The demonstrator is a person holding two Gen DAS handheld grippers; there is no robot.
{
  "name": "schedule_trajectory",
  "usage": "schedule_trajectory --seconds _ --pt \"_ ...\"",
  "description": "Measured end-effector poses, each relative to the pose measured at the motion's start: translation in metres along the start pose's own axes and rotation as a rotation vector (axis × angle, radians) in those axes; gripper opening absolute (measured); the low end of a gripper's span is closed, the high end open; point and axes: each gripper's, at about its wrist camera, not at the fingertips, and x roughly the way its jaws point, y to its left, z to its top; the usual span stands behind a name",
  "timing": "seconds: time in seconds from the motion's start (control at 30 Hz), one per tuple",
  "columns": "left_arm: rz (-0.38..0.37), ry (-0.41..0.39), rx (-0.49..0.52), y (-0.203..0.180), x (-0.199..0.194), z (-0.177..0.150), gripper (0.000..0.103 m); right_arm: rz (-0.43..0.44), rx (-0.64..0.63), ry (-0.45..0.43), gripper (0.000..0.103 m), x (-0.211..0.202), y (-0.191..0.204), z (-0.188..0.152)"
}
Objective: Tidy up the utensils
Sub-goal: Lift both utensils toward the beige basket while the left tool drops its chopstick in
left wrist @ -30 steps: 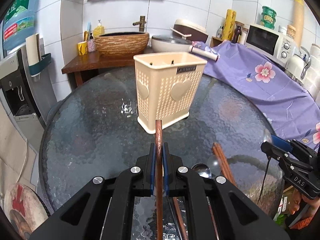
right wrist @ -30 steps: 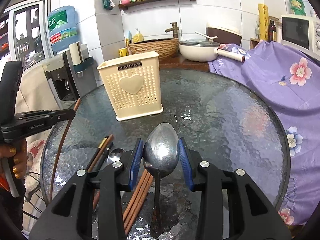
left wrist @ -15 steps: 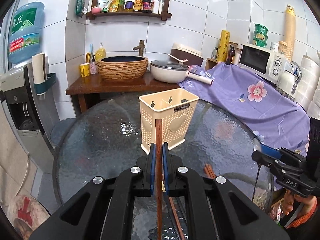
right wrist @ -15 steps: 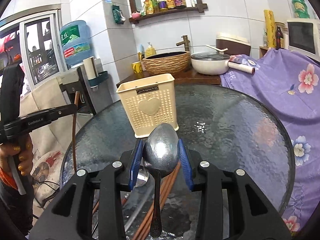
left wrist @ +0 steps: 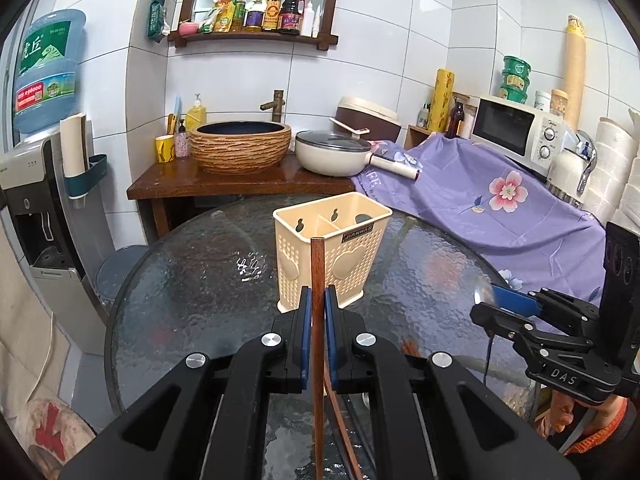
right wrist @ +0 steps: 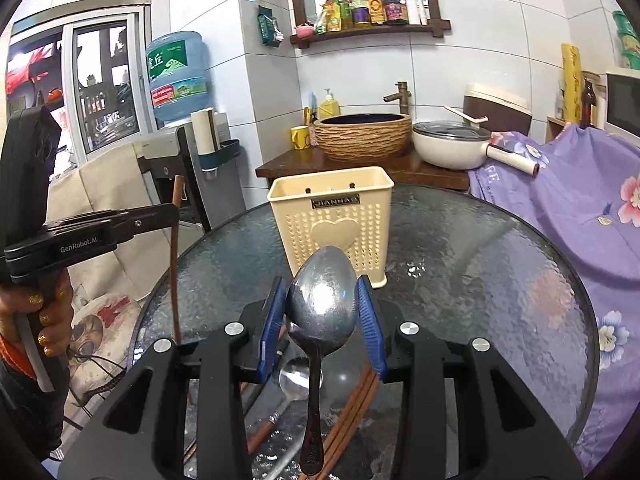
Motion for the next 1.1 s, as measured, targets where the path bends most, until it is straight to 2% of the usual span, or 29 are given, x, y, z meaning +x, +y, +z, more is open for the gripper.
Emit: schedule_trajectory --seconds 0.37,0.53,0.7,0.73,0.9,1.0,1.1 --pt "-0.019 -0.052 0.011 -0.002 -0.01 0.03 0.007 0.043 -0.012 -0.042 0.037 0.01 0.004 0.034" --pt "-0.053 -0.097 0.02 -0.007 -0.016 0.076 0.007 0.052 0.019 -0.089 0.037 0.019 0.0 0.068" --pt "-0.092 -0.13 0.004 -0.012 -0.019 0.13 0.007 0.021 0.033 -0.176 0.037 0.03 -0.008 0.125" --pt "-0.074 -0.15 0.013 -0.014 -0.019 0.147 0.007 0.004 0.029 -0.194 0.037 0.035 -0.008 0.137" --pt "-0.005 -0.203 0.016 -0.019 -0.008 0.186 0.007 -0.083 0.036 -0.286 0.037 0.058 -0.017 0.184" --pt "0.038 -0.215 0.011 -0.017 0.008 0.194 0.007 -0.135 0.022 -0.301 0.037 0.084 -0.021 0.191" --pt "0.069 -0.207 0.004 -0.013 0.031 0.188 0.007 -0.168 0.021 -0.306 0.037 0.114 -0.027 0.181"
